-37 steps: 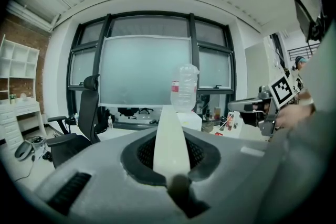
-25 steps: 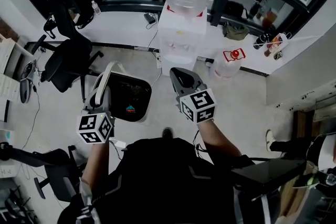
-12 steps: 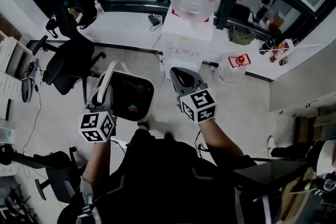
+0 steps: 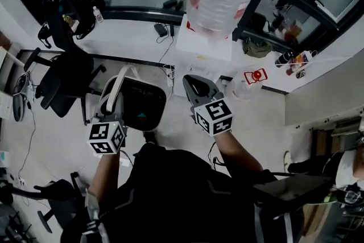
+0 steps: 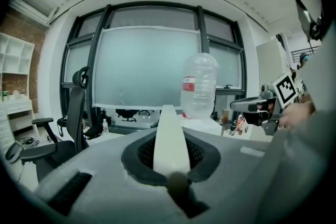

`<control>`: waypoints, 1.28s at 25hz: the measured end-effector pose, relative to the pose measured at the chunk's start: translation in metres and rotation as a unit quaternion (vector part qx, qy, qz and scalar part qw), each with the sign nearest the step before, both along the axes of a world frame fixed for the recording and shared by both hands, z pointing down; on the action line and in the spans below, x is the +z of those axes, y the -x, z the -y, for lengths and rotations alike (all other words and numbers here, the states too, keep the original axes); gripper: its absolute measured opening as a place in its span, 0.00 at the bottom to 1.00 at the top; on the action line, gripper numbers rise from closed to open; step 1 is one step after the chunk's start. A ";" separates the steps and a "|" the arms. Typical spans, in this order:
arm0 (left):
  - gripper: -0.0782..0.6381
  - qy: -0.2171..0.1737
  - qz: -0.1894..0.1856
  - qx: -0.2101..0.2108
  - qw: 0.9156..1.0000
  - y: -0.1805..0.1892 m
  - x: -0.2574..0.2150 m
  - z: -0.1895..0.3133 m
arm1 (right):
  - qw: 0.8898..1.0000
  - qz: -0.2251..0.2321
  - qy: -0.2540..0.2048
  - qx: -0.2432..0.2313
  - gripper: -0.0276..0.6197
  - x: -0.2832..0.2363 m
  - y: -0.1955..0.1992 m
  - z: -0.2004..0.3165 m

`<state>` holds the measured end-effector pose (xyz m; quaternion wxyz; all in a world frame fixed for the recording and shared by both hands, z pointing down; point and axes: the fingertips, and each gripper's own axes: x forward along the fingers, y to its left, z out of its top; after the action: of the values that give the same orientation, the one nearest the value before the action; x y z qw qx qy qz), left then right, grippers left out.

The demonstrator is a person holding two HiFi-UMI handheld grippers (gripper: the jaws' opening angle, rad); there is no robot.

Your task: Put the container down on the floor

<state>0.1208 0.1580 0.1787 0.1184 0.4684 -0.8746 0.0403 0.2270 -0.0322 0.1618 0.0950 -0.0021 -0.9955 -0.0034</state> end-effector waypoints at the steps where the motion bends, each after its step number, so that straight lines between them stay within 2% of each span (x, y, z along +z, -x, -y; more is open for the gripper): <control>1: 0.15 -0.002 0.001 0.003 1.000 0.010 0.000 0.003 | 1.000 -0.001 0.000 0.002 0.06 0.001 0.010 0.002; 23: 0.14 0.008 -0.011 0.055 0.998 0.205 0.028 0.048 | 0.998 -0.038 0.010 0.049 0.06 0.018 0.200 0.024; 28: 0.14 0.015 -0.023 0.077 0.997 0.229 0.043 0.054 | 0.997 -0.050 0.015 0.060 0.06 0.024 0.227 0.025; 32: 0.14 0.024 -0.036 0.073 0.996 0.248 0.059 0.061 | 0.997 -0.061 0.021 0.051 0.06 0.038 0.245 0.028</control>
<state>-0.1271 0.0967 0.2379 0.1574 0.5293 -0.8320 0.0533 -0.0179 -0.0607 0.2000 0.1553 0.0466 -0.9865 0.0224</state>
